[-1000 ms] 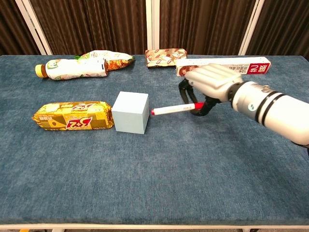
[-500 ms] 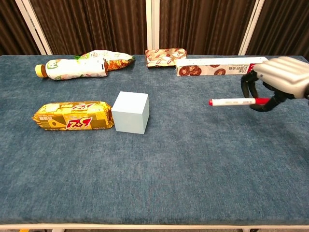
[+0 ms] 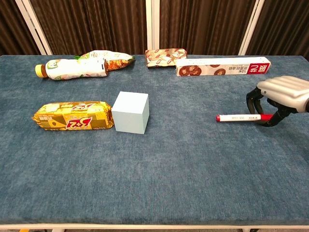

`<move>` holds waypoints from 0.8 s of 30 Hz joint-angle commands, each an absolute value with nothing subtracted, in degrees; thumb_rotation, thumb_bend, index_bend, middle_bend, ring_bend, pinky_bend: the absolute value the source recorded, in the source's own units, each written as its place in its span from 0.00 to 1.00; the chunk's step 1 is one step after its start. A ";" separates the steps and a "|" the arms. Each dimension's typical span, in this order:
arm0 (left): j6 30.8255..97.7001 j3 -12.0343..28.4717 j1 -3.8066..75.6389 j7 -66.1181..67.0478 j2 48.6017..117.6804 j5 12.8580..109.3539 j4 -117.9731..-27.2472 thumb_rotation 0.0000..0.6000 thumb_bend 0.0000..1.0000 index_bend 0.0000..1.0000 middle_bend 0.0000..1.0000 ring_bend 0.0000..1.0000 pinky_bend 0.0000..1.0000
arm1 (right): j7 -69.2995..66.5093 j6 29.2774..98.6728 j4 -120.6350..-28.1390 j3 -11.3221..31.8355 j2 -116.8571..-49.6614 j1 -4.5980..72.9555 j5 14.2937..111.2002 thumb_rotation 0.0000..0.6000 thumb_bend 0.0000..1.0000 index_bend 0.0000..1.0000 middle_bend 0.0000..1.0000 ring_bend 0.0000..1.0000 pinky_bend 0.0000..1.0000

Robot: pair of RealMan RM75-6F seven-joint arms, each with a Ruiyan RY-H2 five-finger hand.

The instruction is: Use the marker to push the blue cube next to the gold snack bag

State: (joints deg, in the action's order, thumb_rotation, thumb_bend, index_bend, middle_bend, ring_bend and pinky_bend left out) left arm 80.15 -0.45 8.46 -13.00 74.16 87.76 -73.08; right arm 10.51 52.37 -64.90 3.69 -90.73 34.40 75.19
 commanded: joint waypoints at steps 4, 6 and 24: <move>80.15 -0.45 8.46 -13.00 74.16 87.76 -73.08 1.00 0.02 0.17 0.10 0.03 0.18 | 7.97 54.08 -65.77 4.36 -89.63 34.18 76.46 1.00 0.00 0.52 0.54 0.91 0.97; 80.15 -0.45 8.46 -13.00 74.16 87.76 -73.08 1.00 0.02 0.17 0.10 0.03 0.18 | 6.99 55.21 -66.14 4.47 -88.75 34.02 77.45 0.89 0.00 0.49 0.51 0.90 0.97; 80.15 -0.45 8.46 -13.00 74.16 87.76 -73.08 1.00 0.02 0.17 0.10 0.03 0.18 | 1.59 69.29 -73.30 7.01 -81.43 27.38 79.05 0.38 0.00 0.39 0.44 0.66 0.84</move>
State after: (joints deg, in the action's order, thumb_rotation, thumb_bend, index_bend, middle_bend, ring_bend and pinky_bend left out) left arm 80.15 -0.45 8.46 -13.00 74.16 87.76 -73.08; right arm 3.27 62.46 -71.31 5.72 -83.41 30.98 78.59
